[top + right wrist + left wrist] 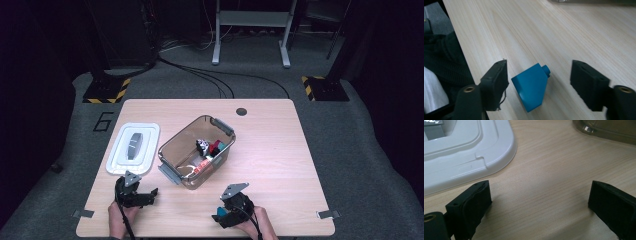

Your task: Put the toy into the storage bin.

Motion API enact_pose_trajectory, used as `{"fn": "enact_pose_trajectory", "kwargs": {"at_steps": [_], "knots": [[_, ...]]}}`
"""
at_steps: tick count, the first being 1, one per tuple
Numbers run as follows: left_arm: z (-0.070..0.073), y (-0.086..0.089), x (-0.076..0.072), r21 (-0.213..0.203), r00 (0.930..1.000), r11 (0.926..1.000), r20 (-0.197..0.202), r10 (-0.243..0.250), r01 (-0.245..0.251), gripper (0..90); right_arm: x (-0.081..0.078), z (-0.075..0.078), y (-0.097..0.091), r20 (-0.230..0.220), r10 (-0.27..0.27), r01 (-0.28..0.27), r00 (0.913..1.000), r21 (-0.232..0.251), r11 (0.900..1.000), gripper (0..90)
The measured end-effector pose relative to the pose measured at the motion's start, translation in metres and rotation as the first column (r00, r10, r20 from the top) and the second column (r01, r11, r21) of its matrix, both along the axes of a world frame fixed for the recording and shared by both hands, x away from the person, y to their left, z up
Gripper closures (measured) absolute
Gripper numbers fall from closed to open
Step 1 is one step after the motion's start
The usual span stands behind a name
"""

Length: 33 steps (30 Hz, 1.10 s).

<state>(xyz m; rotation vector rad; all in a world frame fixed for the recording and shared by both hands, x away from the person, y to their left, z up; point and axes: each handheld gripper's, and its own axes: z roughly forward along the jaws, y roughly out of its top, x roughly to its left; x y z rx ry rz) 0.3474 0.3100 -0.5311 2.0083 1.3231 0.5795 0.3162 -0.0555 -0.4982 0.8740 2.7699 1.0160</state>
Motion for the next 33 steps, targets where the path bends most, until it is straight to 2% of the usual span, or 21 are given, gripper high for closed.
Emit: {"fn": "enact_pose_trajectory", "kwargs": {"at_steps": [7, 8, 13, 18, 24, 33], "knots": [[0.0, 0.0, 0.0, -0.001, 1.0, 1.0, 0.0, -0.001, 0.001, 4.5, 0.003, -0.001, -0.003, 0.012, -0.007, 0.007, 0.9999, -0.05, 0.9987, 52.1], [0.0, 0.0, 0.0, 0.0, 1.0, 1.0, 0.0, 0.0, 0.0, 4.5, 0.003, -0.002, -0.003, 0.009, -0.01, 0.011, 0.9999, -0.045, 0.999, 54.8], [0.0, 0.0, 0.0, 0.001, 1.0, 1.0, 0.0, 0.0, 0.0, 4.5, 0.008, -0.001, -0.007, 0.02, -0.036, 0.037, 0.9992, -0.053, 0.9979, 55.8], [0.0, 0.0, 0.0, -0.001, 1.0, 1.0, -0.001, -0.001, 0.001, 4.5, 0.018, 0.001, -0.015, 0.034, -0.08, 0.081, 0.9962, -0.031, 0.9962, 55.9], [0.0, 0.0, 0.0, 0.0, 1.0, 1.0, -0.001, 0.0, 0.0, 4.5, 0.042, 0.01, -0.031, 0.068, -0.159, 0.159, 0.9849, 0.004, 0.9872, 56.0], [0.0, 0.0, 0.0, -0.001, 1.0, 1.0, -0.003, 0.0, 0.0, 4.5, 0.086, 0.032, -0.053, 0.119, -0.269, 0.265, 0.9558, 0.047, 0.9631, 56.0]]}}
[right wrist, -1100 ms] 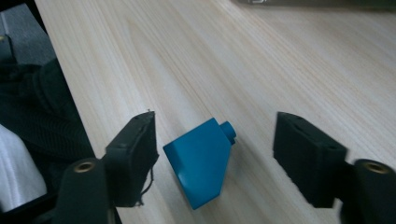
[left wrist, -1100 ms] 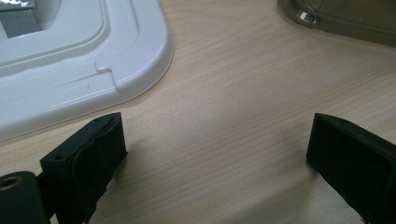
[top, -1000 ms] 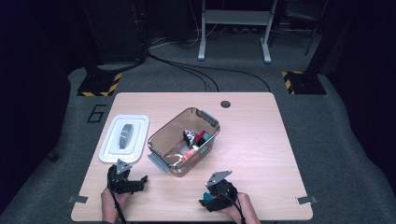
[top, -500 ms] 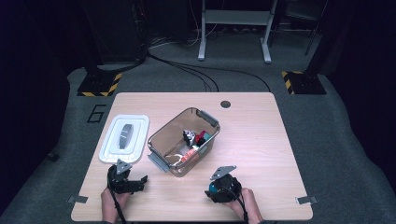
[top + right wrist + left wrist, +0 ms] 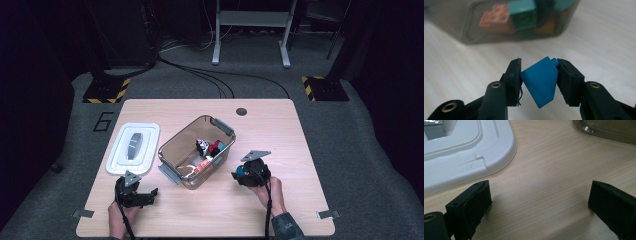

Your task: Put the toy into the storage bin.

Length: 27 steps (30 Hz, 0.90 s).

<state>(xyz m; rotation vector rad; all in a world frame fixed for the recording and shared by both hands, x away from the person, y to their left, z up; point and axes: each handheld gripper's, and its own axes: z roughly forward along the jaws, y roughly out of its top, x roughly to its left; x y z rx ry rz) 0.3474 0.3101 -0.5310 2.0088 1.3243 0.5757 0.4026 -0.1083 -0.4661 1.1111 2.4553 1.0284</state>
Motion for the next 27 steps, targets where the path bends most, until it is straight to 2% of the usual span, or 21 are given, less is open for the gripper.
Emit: {"fn": "enact_pose_trajectory", "kwargs": {"at_steps": [10, 15, 20, 27], "knots": [[0.0, 0.0, 0.0, 0.0, 1.0, 1.0, 0.002, 0.001, -0.001, 4.5, 0.033, 0.022, -0.006, 0.031, -0.043, 0.043, 0.9986, 0.006, 0.999, 56.0], [0.0, 0.0, 0.0, -0.001, 1.0, 1.0, 0.002, 0.0, 0.0, 4.5, 0.044, 0.029, -0.007, 0.046, -0.063, 0.062, 0.997, 0.01, 0.998, 56.0], [0.0, 0.0, 0.0, 0.0, 1.0, 1.0, 0.002, 0.001, -0.001, 4.5, 0.053, 0.038, -0.008, 0.043, -0.097, 0.096, 0.9944, 0.021, 0.9952, 56.0], [0.0, 0.0, 0.0, -0.007, 1.0, 1.0, 0.001, 0.005, -0.005, 4.5, 0.065, 0.052, -0.009, 0.082, -0.106, 0.105, 0.991, 0.02, 0.9943, 56.0]]}}
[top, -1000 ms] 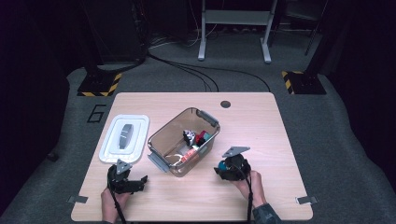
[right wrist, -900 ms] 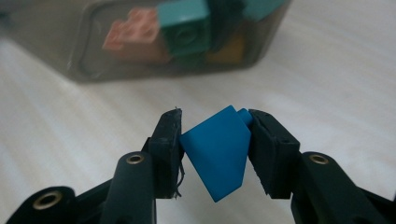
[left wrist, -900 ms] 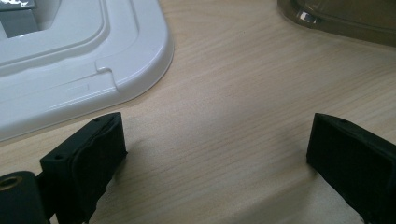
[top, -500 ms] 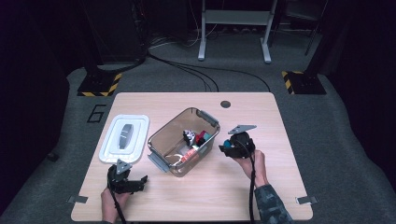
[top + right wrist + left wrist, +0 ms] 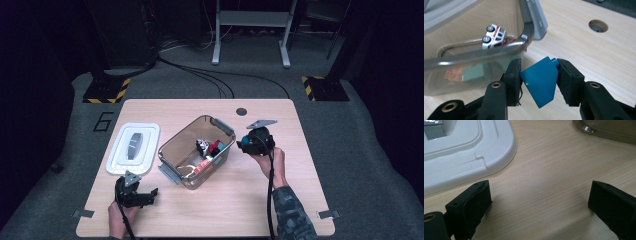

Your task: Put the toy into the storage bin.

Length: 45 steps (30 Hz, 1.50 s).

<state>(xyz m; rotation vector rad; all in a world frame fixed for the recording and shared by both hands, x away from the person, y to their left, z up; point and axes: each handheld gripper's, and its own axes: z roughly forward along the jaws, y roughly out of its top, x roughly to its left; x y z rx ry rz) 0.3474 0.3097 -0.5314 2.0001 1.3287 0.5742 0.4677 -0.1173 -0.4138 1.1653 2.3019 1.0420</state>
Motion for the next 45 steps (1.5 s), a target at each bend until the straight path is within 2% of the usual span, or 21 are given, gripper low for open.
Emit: {"fn": "enact_pose_trajectory", "kwargs": {"at_steps": [2, 5, 10, 17, 21, 26, 33, 35, 36, 39, 41, 45], "knots": [[0.0, 0.0, 0.0, 0.001, 1.0, 1.0, 0.0, 0.0, 0.0, 4.5, 0.002, 0.006, 0.001, 0.0, -0.018, 0.018, 0.9998, 0.004, 0.9998, 56.0], [0.0, 0.0, 0.0, 0.001, 1.0, 1.0, -0.001, 0.0, 0.0, 4.5, 0.007, 0.015, 0.001, 0.026, -0.014, 0.015, 0.9996, -0.008, 0.9999, 56.0], [0.0, 0.0, 0.0, 0.0, 1.0, 1.0, 0.0, 0.0, 0.0, 4.5, 0.01, 0.028, 0.006, 0.053, -0.017, 0.017, 0.9985, -0.001, 0.9999, 56.0], [0.0, 0.0, 0.0, 0.001, 1.0, 1.0, 0.0, 0.0, 0.0, 4.5, 0.009, 0.041, 0.023, 0.084, 0.034, -0.034, 0.9959, 0.007, 0.9994, 55.9], [0.0, 0.0, 0.0, 0.005, 1.0, 1.0, 0.001, -0.003, 0.003, 4.5, 0.009, 0.041, 0.039, 0.086, 0.081, -0.081, 0.993, -0.003, 0.9967, 55.9], [0.0, 0.0, 0.0, 0.0, 1.0, 1.0, 0.0, -0.001, 0.001, 4.5, 0.008, 0.037, 0.054, 0.059, 0.134, -0.133, 0.9893, -0.02, 0.991, 55.8], [0.0, 0.0, 0.0, 0.004, 1.0, 1.0, -0.001, -0.004, 0.004, 4.5, 0.007, 0.027, 0.065, 0.021, 0.15, -0.149, 0.9884, -0.041, 0.988, 54.9], [0.0, 0.0, 0.0, 0.004, 1.0, 1.0, -0.003, -0.004, 0.004, 4.5, 0.006, 0.026, 0.064, 0.014, 0.162, -0.161, 0.9867, -0.045, 0.9859, 45.8], [0.0, 0.0, 0.0, 0.005, 1.0, 1.0, 0.001, -0.003, 0.003, 4.5, 0.004, 0.025, 0.064, 0.016, 0.147, -0.147, 0.9889, -0.039, 0.9884, 41.2], [0.0, 0.0, 0.0, 0.004, 1.0, 1.0, -0.002, -0.004, 0.004, 4.5, -0.003, 0.027, 0.06, 0.03, 0.147, -0.146, 0.9887, -0.02, 0.9891, 28.1], [0.0, 0.0, 0.0, 0.005, 1.0, 1.0, -0.001, -0.003, 0.003, 4.5, -0.01, 0.03, 0.054, 0.056, 0.147, -0.146, 0.9876, -0.01, 0.9892, 20.7], [0.0, 0.0, 0.0, 0.002, 1.0, 1.0, -0.003, -0.002, 0.002, 4.6, -0.022, 0.034, 0.041, 0.077, 0.13, -0.133, 0.9885, 0.024, 0.9909, 14.3]]}}
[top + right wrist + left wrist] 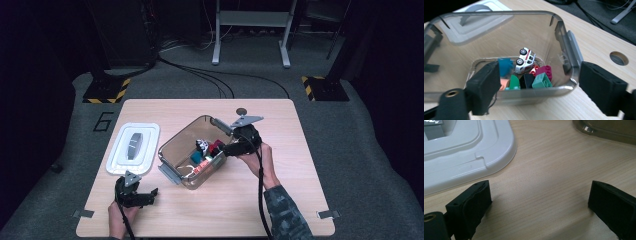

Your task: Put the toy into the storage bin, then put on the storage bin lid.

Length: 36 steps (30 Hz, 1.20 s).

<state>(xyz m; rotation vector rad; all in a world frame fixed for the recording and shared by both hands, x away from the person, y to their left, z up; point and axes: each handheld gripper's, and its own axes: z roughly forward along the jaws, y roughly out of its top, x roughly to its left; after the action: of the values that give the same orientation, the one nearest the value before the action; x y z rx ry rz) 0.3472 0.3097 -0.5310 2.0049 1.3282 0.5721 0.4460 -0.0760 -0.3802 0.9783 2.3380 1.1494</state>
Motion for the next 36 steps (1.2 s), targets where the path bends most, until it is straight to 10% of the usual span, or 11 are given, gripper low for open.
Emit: {"fn": "enact_pose_trajectory", "kwargs": {"at_steps": [6, 18, 25, 36], "knots": [[0.0, 0.001, 0.0, 0.002, 1.0, 1.0, 0.004, -0.002, 0.002, 4.6, -0.017, -0.011, -0.025, -0.024, -0.03, 0.03, 0.9993, 0.014, 0.9994, 9.3], [0.014, 0.007, 0.004, 0.028, 0.9989, 0.9995, 0.045, -0.014, 0.013, 5.3, -0.046, -0.084, -0.069, -0.12, -0.116, 0.113, 0.986, -0.027, 0.9932, 4.5], [0.04, 0.029, 0.031, -0.02, 0.9972, 0.9991, 0.065, 0.038, -0.037, 6.4, -0.058, -0.121, -0.085, -0.144, -0.18, 0.177, 0.973, -0.036, 0.9836, 3.9], [0.051, 0.056, 0.088, -0.033, 0.9965, 0.9968, 0.039, 0.074, -0.073, 8.2, -0.064, -0.139, -0.099, -0.125, -0.242, 0.236, 0.962, -0.063, 0.9697, 3.5]]}}
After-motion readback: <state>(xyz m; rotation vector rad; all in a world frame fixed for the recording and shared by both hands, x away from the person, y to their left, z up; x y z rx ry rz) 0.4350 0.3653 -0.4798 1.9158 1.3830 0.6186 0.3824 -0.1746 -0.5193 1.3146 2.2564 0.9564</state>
